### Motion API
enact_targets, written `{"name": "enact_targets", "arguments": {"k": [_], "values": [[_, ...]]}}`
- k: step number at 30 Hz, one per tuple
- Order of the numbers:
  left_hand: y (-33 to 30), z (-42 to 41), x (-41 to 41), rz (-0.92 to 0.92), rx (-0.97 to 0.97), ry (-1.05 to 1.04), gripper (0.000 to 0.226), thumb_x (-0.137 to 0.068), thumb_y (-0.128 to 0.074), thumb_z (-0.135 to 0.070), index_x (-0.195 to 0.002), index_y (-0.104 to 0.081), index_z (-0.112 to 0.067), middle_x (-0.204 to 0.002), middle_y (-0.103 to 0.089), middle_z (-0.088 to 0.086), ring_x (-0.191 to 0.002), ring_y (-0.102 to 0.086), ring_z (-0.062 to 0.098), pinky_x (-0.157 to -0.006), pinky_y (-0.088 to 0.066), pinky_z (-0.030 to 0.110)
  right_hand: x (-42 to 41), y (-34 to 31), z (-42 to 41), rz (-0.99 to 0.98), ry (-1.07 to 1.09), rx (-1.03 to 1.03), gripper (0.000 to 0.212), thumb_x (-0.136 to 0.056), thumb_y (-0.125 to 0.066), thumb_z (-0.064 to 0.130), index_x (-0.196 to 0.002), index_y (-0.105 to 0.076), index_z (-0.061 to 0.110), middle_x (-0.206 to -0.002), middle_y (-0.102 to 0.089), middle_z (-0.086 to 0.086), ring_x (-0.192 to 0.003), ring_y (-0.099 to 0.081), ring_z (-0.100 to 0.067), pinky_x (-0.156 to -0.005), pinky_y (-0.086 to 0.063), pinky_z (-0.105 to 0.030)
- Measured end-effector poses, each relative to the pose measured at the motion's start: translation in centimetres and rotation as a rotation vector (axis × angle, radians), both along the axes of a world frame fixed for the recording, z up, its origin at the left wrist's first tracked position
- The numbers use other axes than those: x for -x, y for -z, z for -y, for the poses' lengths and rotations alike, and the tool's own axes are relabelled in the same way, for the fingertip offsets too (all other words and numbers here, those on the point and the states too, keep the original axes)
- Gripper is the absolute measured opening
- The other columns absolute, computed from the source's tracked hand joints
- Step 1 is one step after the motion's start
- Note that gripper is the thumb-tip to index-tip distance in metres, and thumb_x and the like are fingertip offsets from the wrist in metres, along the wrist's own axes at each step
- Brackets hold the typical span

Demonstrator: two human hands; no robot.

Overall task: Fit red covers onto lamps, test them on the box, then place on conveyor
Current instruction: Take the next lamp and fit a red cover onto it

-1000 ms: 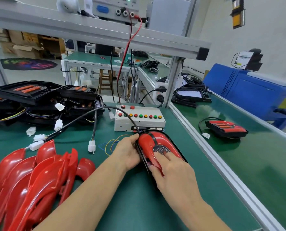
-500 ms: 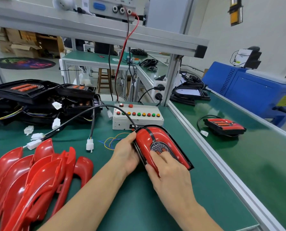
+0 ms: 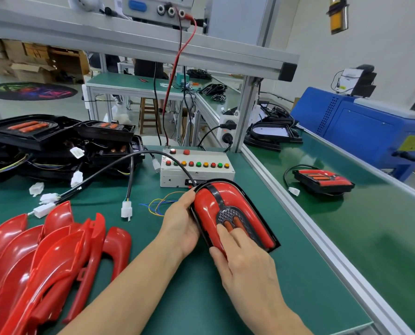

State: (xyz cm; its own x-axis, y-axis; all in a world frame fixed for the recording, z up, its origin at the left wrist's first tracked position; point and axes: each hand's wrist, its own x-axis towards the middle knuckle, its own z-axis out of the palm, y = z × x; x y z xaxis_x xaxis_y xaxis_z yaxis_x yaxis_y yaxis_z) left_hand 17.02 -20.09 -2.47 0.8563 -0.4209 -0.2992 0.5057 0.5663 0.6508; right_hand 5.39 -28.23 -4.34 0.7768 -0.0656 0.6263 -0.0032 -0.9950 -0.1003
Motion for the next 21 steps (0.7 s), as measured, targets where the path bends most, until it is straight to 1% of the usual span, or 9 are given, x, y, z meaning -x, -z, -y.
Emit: {"name": "enact_targets", "arguments": {"k": [5,7,9,11,13,15,17,19,21], "values": [[0.5,0.0,0.1,0.03,-0.021,0.0,0.034,-0.098,-0.046,-0.024,-0.121,-0.062,-0.005,-0.109,-0.07,0.014,-0.085,-0.068,0.024,-0.069,-0.058,0.035,0.0,0.1,0.1,0.011,0.01,-0.008,0.045,-0.066,-0.089,0.022,-0.106,-0.073,0.009,-0.082,-0.066,-0.001,-0.061,-0.065,-0.019,-0.044,-0.045,-0.02],[0.6,-0.1,0.1,0.036,-0.017,0.014,0.031,-0.095,-0.052,-0.025,-0.117,-0.064,-0.007,-0.105,-0.071,0.013,-0.085,-0.069,0.023,-0.069,-0.058,0.034,-0.1,0.3,0.0,0.005,0.01,-0.013,0.046,-0.065,-0.089,0.023,-0.106,-0.074,0.01,-0.083,-0.066,-0.001,-0.061,-0.065,-0.019,-0.042,-0.045,-0.021],[0.8,0.0,0.1,0.104,-0.059,0.007,0.027,-0.087,-0.063,-0.016,-0.113,-0.064,-0.012,-0.095,-0.073,0.009,-0.077,-0.07,0.02,-0.064,-0.058,0.031,0.0,0.4,0.0,-0.011,0.009,-0.021,0.047,-0.064,-0.09,0.025,-0.106,-0.074,0.011,-0.084,-0.066,0.0,-0.061,-0.065,-0.018,-0.041,-0.044,-0.021],[0.9,0.3,0.1,0.14,-0.103,-0.024,0.035,-0.079,-0.067,-0.004,-0.112,-0.064,-0.013,-0.091,-0.074,0.009,-0.073,-0.071,0.02,-0.061,-0.057,0.031,0.1,0.3,0.0,-0.033,-0.002,-0.02,0.047,-0.065,-0.089,0.028,-0.106,-0.074,0.012,-0.084,-0.065,0.001,-0.061,-0.064,-0.016,-0.04,-0.043,-0.022],[0.8,0.6,0.0,0.124,-0.109,-0.062,0.035,-0.077,-0.068,0.001,-0.11,-0.064,-0.011,-0.089,-0.073,0.01,-0.07,-0.07,0.02,-0.06,-0.058,0.031,0.2,0.0,0.4,-0.088,-0.036,-0.091,0.044,-0.074,-0.082,0.037,-0.112,-0.071,0.015,-0.091,-0.062,0.003,-0.072,-0.065,-0.015,-0.048,-0.049,-0.026],[0.4,0.6,-0.3,0.109,-0.094,-0.103,0.031,-0.079,-0.066,0.001,-0.108,-0.065,-0.008,-0.087,-0.071,0.011,-0.067,-0.068,0.02,-0.058,-0.058,0.031,0.4,-0.5,1.1,-0.131,-0.066,-0.32,0.037,-0.086,-0.066,0.048,-0.115,-0.067,0.025,-0.101,-0.058,0.009,-0.085,-0.061,-0.009,-0.067,-0.051,-0.028],[0.0,0.2,-0.8,0.104,-0.085,-0.139,0.026,-0.081,-0.065,-0.002,-0.106,-0.063,-0.01,-0.084,-0.071,0.009,-0.065,-0.067,0.019,-0.056,-0.058,0.031,0.7,-1.1,2.4,-0.062,-0.052,-0.663,0.02,-0.087,-0.062,0.052,-0.097,-0.067,0.035,-0.092,-0.058,0.016,-0.08,-0.056,-0.003,-0.07,-0.044,-0.018],[-0.5,-0.4,-1.4,0.096,-0.074,-0.166,0.02,-0.083,-0.065,-0.005,-0.101,-0.062,-0.012,-0.077,-0.072,0.005,-0.062,-0.068,0.018,-0.053,-0.057,0.031,1.3,-1.6,3.7,0.007,0.041,-1.014,0.025,-0.077,-0.066,0.055,-0.085,-0.063,0.031,-0.081,-0.061,0.011,-0.07,-0.055,-0.006,-0.063,-0.042,-0.014],[-1.0,-0.8,-1.7,0.088,-0.06,-0.178,0.017,-0.084,-0.065,-0.007,-0.1,-0.061,-0.011,-0.078,-0.071,0.005,-0.066,-0.068,0.019,-0.056,-0.056,0.032,1.4,-1.6,4.3,-0.127,0.094,-1.318,0.043,-0.069,-0.067,0.058,-0.099,-0.061,0.027,-0.087,-0.064,0.007,-0.066,-0.06,-0.008,-0.063,-0.046,-0.017]]}}
